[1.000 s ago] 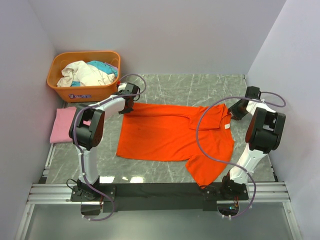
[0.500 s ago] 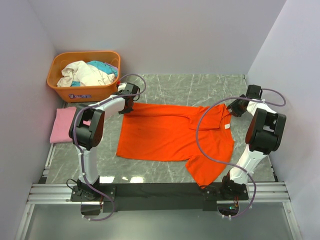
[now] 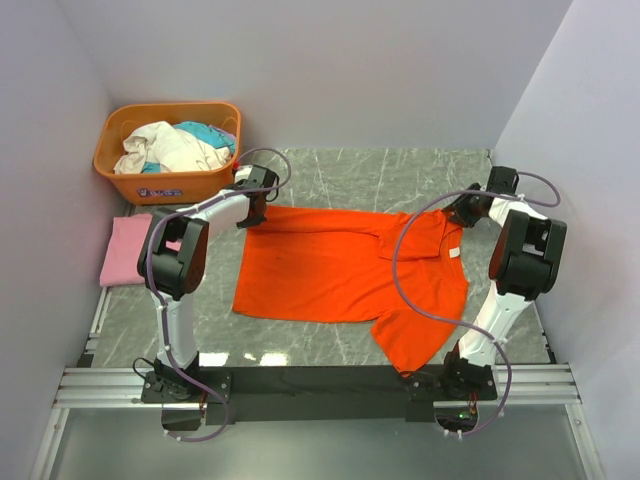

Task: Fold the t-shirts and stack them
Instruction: Fold the T-shirt at the center of the board.

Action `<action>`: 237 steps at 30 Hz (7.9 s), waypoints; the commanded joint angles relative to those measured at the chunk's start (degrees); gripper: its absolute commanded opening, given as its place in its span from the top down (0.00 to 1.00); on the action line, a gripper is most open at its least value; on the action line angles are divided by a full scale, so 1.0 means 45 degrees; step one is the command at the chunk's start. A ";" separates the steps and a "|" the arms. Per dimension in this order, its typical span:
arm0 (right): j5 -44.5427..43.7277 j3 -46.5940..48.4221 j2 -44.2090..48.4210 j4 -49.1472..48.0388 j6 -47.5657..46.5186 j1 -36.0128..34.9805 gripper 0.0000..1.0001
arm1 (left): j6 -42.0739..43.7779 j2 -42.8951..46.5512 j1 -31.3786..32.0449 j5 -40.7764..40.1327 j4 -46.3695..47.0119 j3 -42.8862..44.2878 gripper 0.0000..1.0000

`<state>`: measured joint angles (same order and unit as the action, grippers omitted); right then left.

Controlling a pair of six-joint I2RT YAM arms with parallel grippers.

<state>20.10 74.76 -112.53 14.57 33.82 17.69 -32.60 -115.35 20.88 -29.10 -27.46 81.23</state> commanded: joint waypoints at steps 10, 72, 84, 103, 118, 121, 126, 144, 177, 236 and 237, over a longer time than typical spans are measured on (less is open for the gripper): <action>-0.0091 0.0359 -0.0326 0.0298 -0.0094 -0.0065 0.73 | -0.0275 -0.0109 -0.0285 0.0139 -0.0030 0.0094 0.94; -0.1888 -0.1555 0.1609 0.1821 0.0472 0.0736 1.00 | -0.0334 -0.3117 0.0047 -0.1033 -0.0186 0.3003 0.92; -0.0913 -0.0931 0.1706 0.0299 -0.0251 0.0736 0.63 | 0.0349 -0.2629 0.0047 -0.0662 0.0731 0.2340 0.82; 0.0358 0.0339 -0.0481 -0.0522 0.0413 0.0736 0.73 | 0.0369 -0.2726 0.0047 -0.0623 0.0673 0.2379 0.78; -0.1283 0.0867 -0.0442 0.0590 0.0473 0.1322 0.95 | -0.0060 -0.2941 -0.0051 -0.0584 0.0067 0.2574 0.75; -0.1418 0.0731 0.0043 0.0669 0.0181 0.1128 0.80 | -0.0002 -0.2649 0.0046 -0.0330 0.0107 0.2710 0.68; -0.2648 0.0321 0.1625 0.1079 -0.0367 0.0522 0.64 | 0.0252 -0.1888 0.0378 -0.0096 -0.0049 0.3276 0.46; -0.7217 -0.3019 0.4676 0.1958 -0.6303 -0.6995 0.61 | 0.1051 0.5414 0.1140 0.1254 -0.1498 0.1821 0.10; -0.9212 -0.1848 0.1570 0.2720 -0.8629 -0.9303 0.64 | 0.2244 0.8661 0.0496 -0.1599 0.0888 -0.3774 0.11; -0.6888 -0.0501 0.2449 0.4732 -0.7849 -1.0553 0.62 | 0.2420 0.7879 0.0476 -0.1462 0.0712 -0.3696 0.11; -0.6869 -0.0481 0.2332 0.4577 -0.7810 -1.0553 0.62 | 0.2439 0.7879 0.0496 -0.1482 0.0732 -0.3696 0.11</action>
<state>-11.00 72.69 -100.79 38.63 -0.95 -29.85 -22.15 -79.77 23.31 -34.89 -24.75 64.20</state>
